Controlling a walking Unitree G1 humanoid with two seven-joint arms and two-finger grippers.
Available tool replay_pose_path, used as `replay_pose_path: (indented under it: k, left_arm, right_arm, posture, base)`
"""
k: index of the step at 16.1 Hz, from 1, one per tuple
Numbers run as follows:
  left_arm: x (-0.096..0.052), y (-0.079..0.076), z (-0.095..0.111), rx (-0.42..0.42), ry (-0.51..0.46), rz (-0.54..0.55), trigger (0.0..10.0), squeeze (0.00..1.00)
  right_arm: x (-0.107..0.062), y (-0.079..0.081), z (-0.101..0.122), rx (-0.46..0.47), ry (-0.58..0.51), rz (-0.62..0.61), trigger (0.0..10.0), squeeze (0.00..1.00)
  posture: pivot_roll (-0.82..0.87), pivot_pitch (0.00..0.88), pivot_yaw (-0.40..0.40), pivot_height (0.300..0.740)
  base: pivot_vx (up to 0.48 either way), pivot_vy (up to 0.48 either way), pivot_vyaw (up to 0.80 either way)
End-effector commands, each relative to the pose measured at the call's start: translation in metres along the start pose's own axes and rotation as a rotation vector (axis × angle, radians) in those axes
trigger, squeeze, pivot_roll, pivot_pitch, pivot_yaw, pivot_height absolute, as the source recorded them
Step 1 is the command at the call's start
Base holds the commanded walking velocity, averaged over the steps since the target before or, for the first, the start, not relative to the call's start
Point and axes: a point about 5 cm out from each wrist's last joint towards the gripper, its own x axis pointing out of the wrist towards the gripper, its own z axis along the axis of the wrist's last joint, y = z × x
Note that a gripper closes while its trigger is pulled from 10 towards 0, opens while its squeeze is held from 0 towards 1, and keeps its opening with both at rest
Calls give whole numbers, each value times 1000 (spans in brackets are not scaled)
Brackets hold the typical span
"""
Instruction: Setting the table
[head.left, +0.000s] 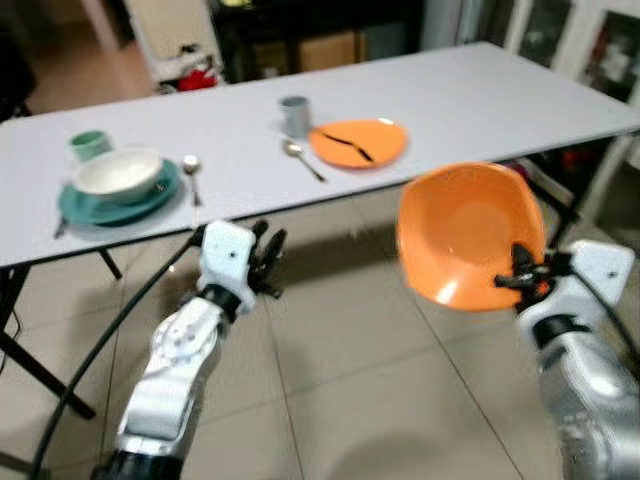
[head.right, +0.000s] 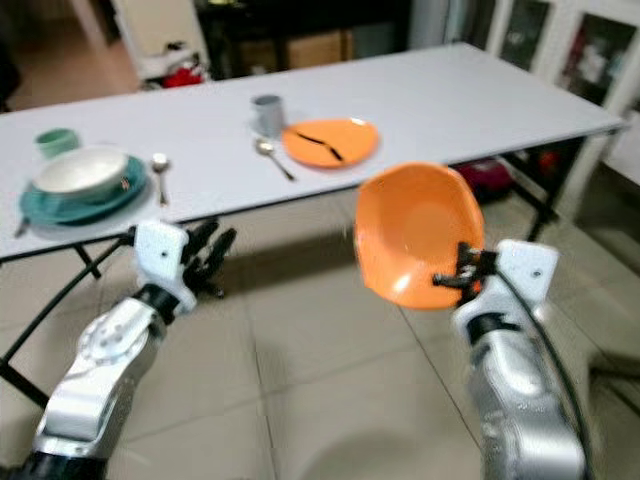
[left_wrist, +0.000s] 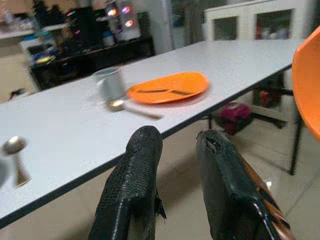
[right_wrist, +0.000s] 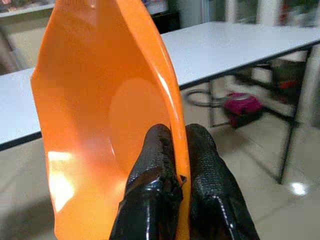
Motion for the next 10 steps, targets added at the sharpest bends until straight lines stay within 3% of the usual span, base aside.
replay_pose_path:
  k: [1, 10]
  left_arm:
    - [1, 1, 3, 8, -5, 3, 10000, 0]
    - [2, 0, 6, -29, -60, 0, 10000, 0]
  right_arm:
    - [-1, 5, 11, 1, -51, 32, 10000, 0]
    - [-3, 5, 10, 11, -49, 21, 10000, 0]
  posture:
    - [-4, 0, 72, 740]
    - [-7, 0, 84, 740]
  base:
    - [345, 0, 0]
    - [405, 0, 0]
